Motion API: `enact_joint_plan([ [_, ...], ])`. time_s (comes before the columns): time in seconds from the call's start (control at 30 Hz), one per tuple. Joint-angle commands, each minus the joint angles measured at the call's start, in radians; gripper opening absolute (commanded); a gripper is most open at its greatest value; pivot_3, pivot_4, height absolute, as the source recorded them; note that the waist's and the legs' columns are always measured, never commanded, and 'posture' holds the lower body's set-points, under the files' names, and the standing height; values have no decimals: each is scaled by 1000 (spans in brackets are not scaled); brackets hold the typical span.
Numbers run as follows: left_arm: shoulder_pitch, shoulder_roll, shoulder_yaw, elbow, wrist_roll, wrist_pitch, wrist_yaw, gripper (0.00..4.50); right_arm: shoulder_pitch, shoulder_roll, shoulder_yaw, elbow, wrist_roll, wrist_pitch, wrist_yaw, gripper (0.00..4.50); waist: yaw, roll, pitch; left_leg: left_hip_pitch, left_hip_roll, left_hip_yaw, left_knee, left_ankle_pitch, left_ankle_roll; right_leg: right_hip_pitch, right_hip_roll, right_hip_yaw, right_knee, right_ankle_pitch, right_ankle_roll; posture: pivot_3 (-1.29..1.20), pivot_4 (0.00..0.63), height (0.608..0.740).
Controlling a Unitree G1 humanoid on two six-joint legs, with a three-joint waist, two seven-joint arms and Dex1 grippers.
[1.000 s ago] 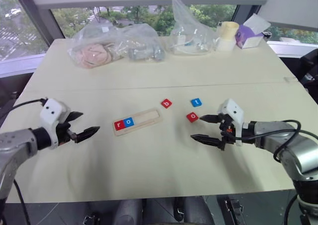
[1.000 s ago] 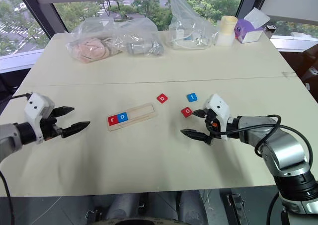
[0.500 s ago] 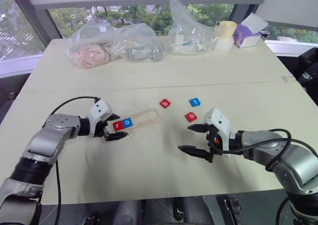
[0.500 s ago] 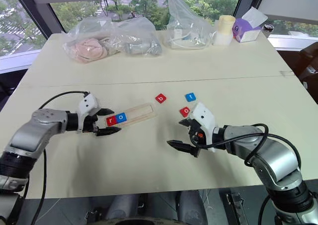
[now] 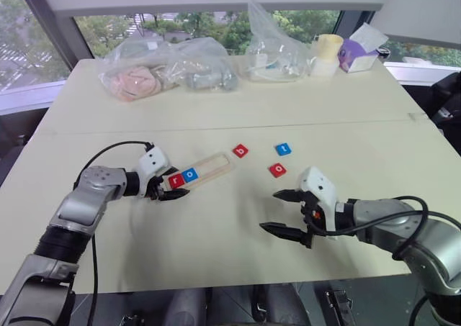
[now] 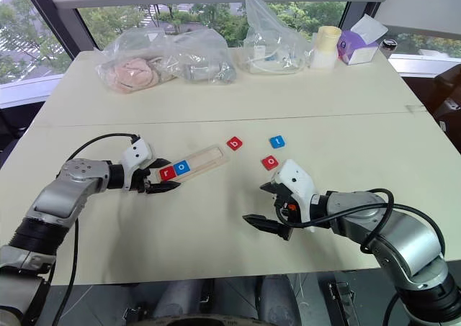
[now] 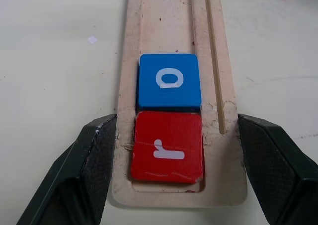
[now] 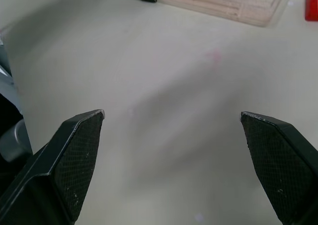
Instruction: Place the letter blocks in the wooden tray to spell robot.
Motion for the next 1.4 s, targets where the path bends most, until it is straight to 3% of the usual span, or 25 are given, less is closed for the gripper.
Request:
enact_joint_plan([
  [0.03, 22, 4, -27, 23, 13, 45, -37, 3154, -1, -13, -28, -5, 1, -29, 12, 4500, 0, 0, 0, 0, 0, 0, 0, 0, 0, 0, 0, 0, 0, 0, 0, 0, 150, 740],
  [0.43, 8, 59, -111, 14, 59, -235, -313, 3154, 36, -80, -38, 39, -29, -90, 74, 4500, 5, 0, 0, 0, 1, 4, -2, 0, 0, -1, 0, 2, -1, 1, -2, 0, 150, 740],
  [0.87, -100, 0, -177, 141, 145, -392, -401, 3154, 103, -55, -48, -21, -37, -73, -3, 4500, 27, 0, 0, 0, 1, 7, -2, 0, 0, -1, 1, 2, -1, 0, 0, 0, 150, 740],
  [0.93, -115, -7, -177, 144, 138, -381, -416, 3154, 108, -51, -48, -27, -34, -69, -11, 4500, 25, 0, 0, 0, 1, 7, -2, 0, 0, -1, 1, 2, -1, 0, 0, 0, 150, 740],
  [0.97, -120, -7, -178, 142, 135, -368, -426, 4172, 110, -49, -49, -29, -35, -68, -16, 4500, 25, 0, 0, 0, 1, 7, -2, 0, 0, -1, 1, 2, -1, 0, 0, 0, 150, 740],
  [1.0, -124, -9, -177, 142, 133, -358, -430, 4465, 112, -48, -50, -30, -36, -67, -19, 4500, 25, 0, 0, 0, 2, 7, -2, 0, 0, -1, 1, 2, -1, 0, 0, 0, 150, 740],
  [1.17, -128, -15, -129, 108, 100, -261, -393, 4465, 116, -45, -61, -26, -32, -68, -23, 4500, 26, 0, 0, 0, 2, 7, -1, 0, 0, -1, 1, 2, -1, 0, 0, 0, 150, 740],
  [1.4, -88, 106, 66, -92, -89, 54, -385, 4465, 23, 29, -137, 67, 35, -46, -54, 4500, 17, -8, 5, -1, 7, 9, -2, 0, 0, -5, 6, 4, -1, 1, -1, 0, 150, 740],
])
